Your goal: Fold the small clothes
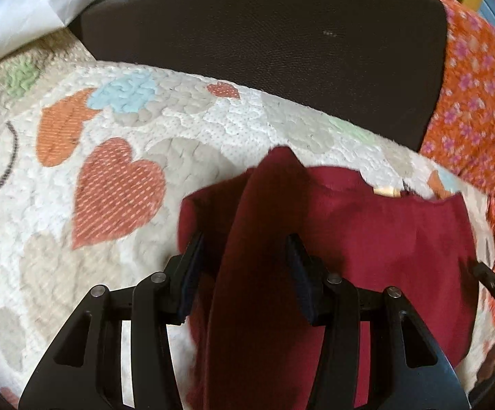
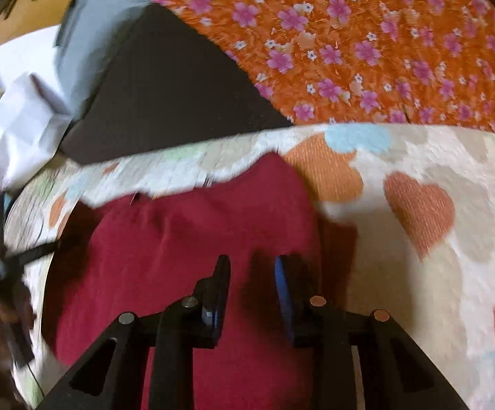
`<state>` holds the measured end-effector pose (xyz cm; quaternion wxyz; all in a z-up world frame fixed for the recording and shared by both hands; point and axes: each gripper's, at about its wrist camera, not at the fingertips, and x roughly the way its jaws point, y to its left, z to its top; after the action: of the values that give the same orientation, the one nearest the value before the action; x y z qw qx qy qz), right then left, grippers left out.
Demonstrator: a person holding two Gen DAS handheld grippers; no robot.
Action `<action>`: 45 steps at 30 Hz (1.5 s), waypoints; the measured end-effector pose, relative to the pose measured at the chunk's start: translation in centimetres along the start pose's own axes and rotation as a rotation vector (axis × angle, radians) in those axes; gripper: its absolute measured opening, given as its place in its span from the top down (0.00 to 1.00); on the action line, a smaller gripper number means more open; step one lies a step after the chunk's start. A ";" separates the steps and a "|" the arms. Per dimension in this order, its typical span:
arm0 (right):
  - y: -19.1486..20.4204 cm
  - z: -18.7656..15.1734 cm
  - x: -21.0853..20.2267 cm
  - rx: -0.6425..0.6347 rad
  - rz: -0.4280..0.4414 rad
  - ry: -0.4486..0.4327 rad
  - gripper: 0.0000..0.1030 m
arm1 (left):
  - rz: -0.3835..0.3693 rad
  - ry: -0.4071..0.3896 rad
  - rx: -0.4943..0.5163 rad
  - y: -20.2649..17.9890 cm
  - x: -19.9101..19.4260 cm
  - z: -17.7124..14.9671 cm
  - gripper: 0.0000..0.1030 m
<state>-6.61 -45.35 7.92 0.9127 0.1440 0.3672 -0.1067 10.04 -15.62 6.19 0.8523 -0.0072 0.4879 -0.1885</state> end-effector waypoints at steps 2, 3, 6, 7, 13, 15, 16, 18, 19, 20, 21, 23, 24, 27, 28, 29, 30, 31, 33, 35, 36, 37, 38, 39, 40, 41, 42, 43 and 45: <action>0.0 -1.7 -0.7 -0.005 -0.002 0.022 0.75 | 0.023 -0.003 0.020 -0.1 -1.2 -1.0 0.54; 0.0 -2.8 -1.0 -0.005 -0.010 0.040 0.75 | 0.031 0.000 0.026 -0.4 -1.6 -1.5 0.54; -0.2 -4.7 -0.6 -0.021 -0.024 0.075 0.75 | 0.045 0.005 0.044 -0.7 -3.2 -3.2 0.54; -0.4 -5.1 -0.1 -0.022 -0.030 0.094 0.75 | 0.051 0.002 0.049 -0.8 -3.7 -3.7 0.54; 0.1 -5.2 -0.2 0.000 -0.029 0.116 0.75 | 0.060 -0.019 0.081 -1.1 -7.1 -6.5 0.54; 0.6 -5.3 -1.6 0.013 0.006 0.105 0.74 | 0.044 -0.005 0.072 -1.1 -7.8 -7.4 0.54; 1.0 -5.5 -2.2 0.007 0.015 0.100 0.74 | 0.028 0.003 0.063 -1.0 -8.1 -7.9 0.54; 1.6 -5.9 -3.4 -0.014 0.017 0.085 0.74 | 0.002 0.013 0.037 -0.8 -8.6 -8.8 0.54; 1.8 -6.3 -3.8 -0.023 0.011 0.080 0.74 | -0.014 0.019 0.017 -0.5 -8.8 -9.4 0.54; 1.8 -6.6 -4.1 -0.025 0.006 0.081 0.74 | -0.025 0.023 0.007 -0.4 -8.9 -9.9 0.54; 1.7 -7.0 -4.2 -0.024 0.001 0.084 0.73 | -0.029 0.025 0.003 -0.3 -8.9 -10.3 0.54; 1.4 -7.7 -4.1 -0.025 -0.012 0.097 0.73 | -0.009 0.033 0.008 -0.1 -8.4 -11.2 0.54; 1.1 -8.2 -3.8 -0.024 -0.019 0.112 0.73 | 0.003 0.043 0.010 0.0 -8.0 -11.5 0.54; 0.2 -8.9 -2.8 -0.005 -0.015 0.133 0.73 | 0.027 0.055 -0.009 0.9 -6.8 -11.9 0.54; -0.1 -9.2 -2.4 0.002 -0.009 0.134 0.73 | 0.040 0.057 -0.015 1.3 -6.3 -11.9 0.54; -0.2 -9.3 -2.2 0.005 -0.007 0.136 0.73 | 0.043 0.066 -0.024 1.6 -5.8 -12.1 0.54; -0.3 -9.4 -1.9 0.007 -0.007 0.140 0.73 | 0.035 0.084 -0.037 2.0 -5.1 -12.2 0.53; -0.2 -9.3 -1.8 0.002 -0.014 0.145 0.73 | 0.024 0.105 -0.058 2.4 -4.5 -12.3 0.49; 0.4 -9.0 -1.9 -0.019 -0.040 0.159 0.73 | 0.008 0.108 -0.088 2.8 -4.2 -12.4 0.46; 1.1 -8.7 -2.5 -0.031 -0.042 0.144 0.73 | 0.018 0.104 -0.068 2.5 -4.3 -12.4 0.46; 1.4 -8.3 -2.7 -0.030 -0.033 0.130 0.73 | 0.023 0.101 -0.059 2.4 -4.3 -12.3 0.46; 1.7 -8.1 -3.0 -0.026 -0.020 0.119 0.72 | 0.028 0.097 -0.053 2.3 -4.4 -12.3 0.46; 1.9 -7.8 -3.1 -0.023 -0.011 0.115 0.72 | 0.034 0.094 -0.052 2.2 -4.4 -12.3 0.46; 2.2 -7.6 -3.1 -0.020 -0.005 0.112 0.72 | 0.033 0.090 -0.054 2.2 -4.5 -12.3 0.46; 2.6 -7.3 -3.0 -0.019 0.002 0.108 0.72 | 0.029 0.082 -0.058 2.2 -4.7 -12.2 0.46; 3.0 -7.0 -2.9 -0.020 0.009 0.105 0.72 | 0.023 0.072 -0.061 2.2 -4.9 -12.2 0.46; 3.5 -6.7 -2.6 -0.021 0.016 0.105 0.71 | 0.015 0.058 -0.063 2.2 -5.2 -12.0 0.46; 4.0 -6.5 -2.3 -0.023 0.018 0.108 0.71 | 0.008 0.049 -0.065 2.2 -5.3 -11.8 0.46; 5.1 -5.8 -1.7 -0.029 0.039 0.107 0.69 | -0.016 0.034 -0.074 2.4 -5.6 -11.5 0.46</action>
<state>-9.97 -38.44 6.08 0.8956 0.1436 0.4142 -0.0757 -1.32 -9.59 4.35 0.8415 -0.0395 0.5087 -0.1773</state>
